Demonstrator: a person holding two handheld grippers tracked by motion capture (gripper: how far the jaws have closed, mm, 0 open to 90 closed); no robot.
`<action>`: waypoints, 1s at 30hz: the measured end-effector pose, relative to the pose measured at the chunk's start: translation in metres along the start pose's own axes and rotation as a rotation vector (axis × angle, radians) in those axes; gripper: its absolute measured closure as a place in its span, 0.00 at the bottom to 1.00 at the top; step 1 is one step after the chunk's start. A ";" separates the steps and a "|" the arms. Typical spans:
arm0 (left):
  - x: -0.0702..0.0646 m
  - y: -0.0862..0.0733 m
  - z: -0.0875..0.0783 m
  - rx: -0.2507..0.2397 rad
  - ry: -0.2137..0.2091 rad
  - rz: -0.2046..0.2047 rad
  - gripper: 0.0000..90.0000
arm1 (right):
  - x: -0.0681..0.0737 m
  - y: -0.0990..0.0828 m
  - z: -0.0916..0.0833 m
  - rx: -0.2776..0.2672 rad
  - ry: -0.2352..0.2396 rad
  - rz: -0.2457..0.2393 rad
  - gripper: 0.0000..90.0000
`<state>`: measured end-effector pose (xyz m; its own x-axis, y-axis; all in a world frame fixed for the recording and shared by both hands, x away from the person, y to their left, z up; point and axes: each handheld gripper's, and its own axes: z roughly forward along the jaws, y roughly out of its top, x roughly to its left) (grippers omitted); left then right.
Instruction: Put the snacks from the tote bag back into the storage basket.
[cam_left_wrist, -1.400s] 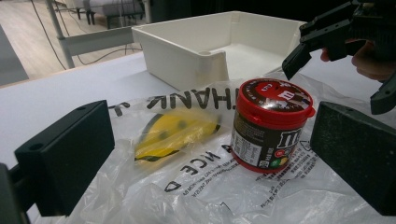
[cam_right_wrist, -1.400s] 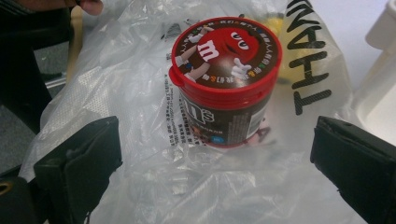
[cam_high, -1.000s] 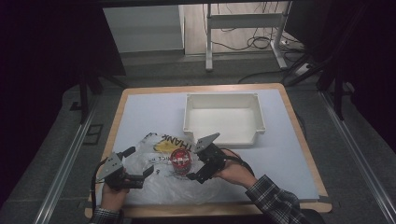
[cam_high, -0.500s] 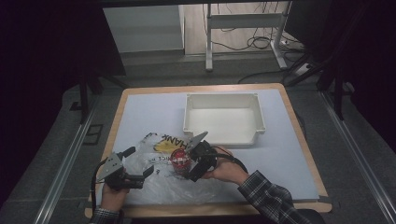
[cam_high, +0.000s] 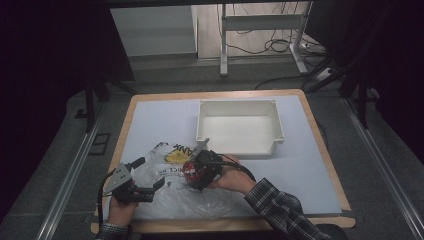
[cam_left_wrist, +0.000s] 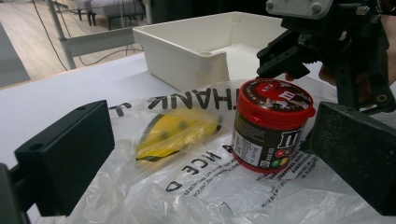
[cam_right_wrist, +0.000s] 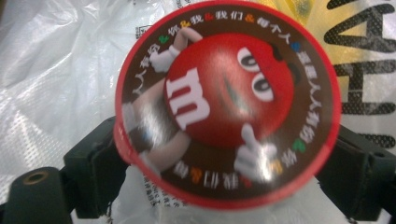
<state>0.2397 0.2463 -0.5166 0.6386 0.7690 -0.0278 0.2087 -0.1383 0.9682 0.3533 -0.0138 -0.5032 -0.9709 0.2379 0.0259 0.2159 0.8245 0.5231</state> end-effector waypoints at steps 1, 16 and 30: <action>0.000 0.000 0.000 0.000 0.000 0.000 0.00 | 0.000 0.000 0.000 0.000 0.000 0.000 0.15; 0.000 0.000 0.000 -0.001 0.000 0.003 0.00 | 0.003 0.017 0.011 0.053 -0.023 -0.025 0.27; -0.001 0.000 -0.001 -0.003 0.002 0.004 0.00 | 0.005 0.018 0.004 0.055 -0.028 -0.015 0.29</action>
<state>0.2389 0.2459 -0.5162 0.6382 0.7695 -0.0232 0.2040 -0.1399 0.9689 0.3526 0.0040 -0.4976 -0.9710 0.2390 -0.0063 0.2074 0.8547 0.4758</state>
